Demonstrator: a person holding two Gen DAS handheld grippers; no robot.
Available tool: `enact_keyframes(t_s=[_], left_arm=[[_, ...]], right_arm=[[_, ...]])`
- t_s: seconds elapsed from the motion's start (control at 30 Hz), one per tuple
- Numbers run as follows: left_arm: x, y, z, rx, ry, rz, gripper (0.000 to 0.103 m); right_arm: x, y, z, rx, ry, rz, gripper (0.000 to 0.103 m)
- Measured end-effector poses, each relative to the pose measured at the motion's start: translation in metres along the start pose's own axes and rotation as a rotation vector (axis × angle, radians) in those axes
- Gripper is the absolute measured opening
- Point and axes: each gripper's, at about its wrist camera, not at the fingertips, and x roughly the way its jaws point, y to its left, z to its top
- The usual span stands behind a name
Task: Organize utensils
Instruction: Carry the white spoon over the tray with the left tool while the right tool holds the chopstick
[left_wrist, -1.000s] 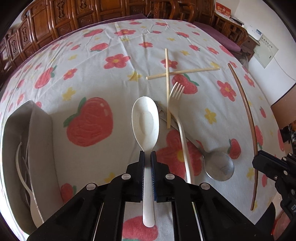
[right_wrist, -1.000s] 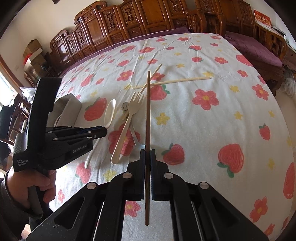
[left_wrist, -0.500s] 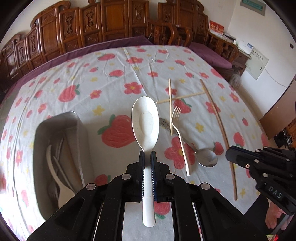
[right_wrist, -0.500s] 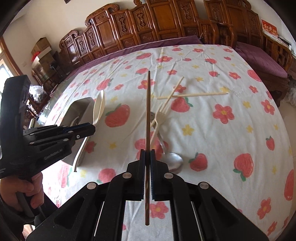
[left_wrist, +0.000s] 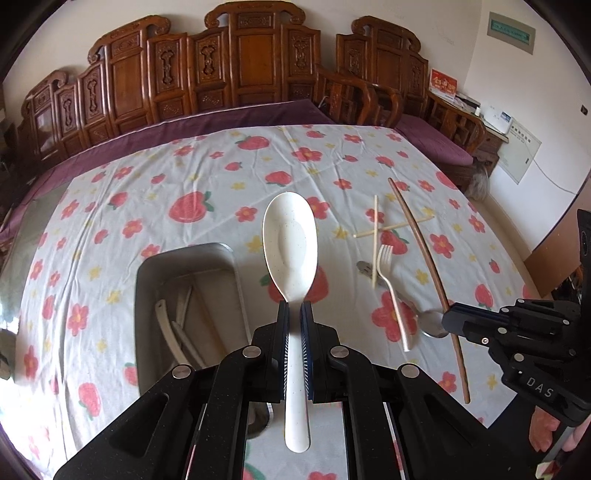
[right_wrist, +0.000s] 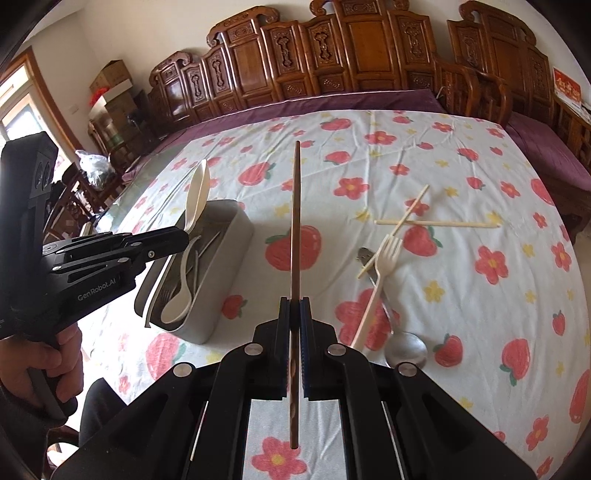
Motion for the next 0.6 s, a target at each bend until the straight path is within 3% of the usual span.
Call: enact_keyframes(t_s=[0.33, 0.6], left_arm=[[0.013, 0.056, -0.011, -0.053, 0.022, 0.059, 0.006], [0.030, 0.080, -0.025, -0.084, 0.057, 0.061, 0.006]], right_arm=[[0.016, 0.035, 0.010, -0.054, 0.023, 0.026, 0.006], [0.030, 0.059, 0.017, -0.092, 0.042, 0.038, 0.006]])
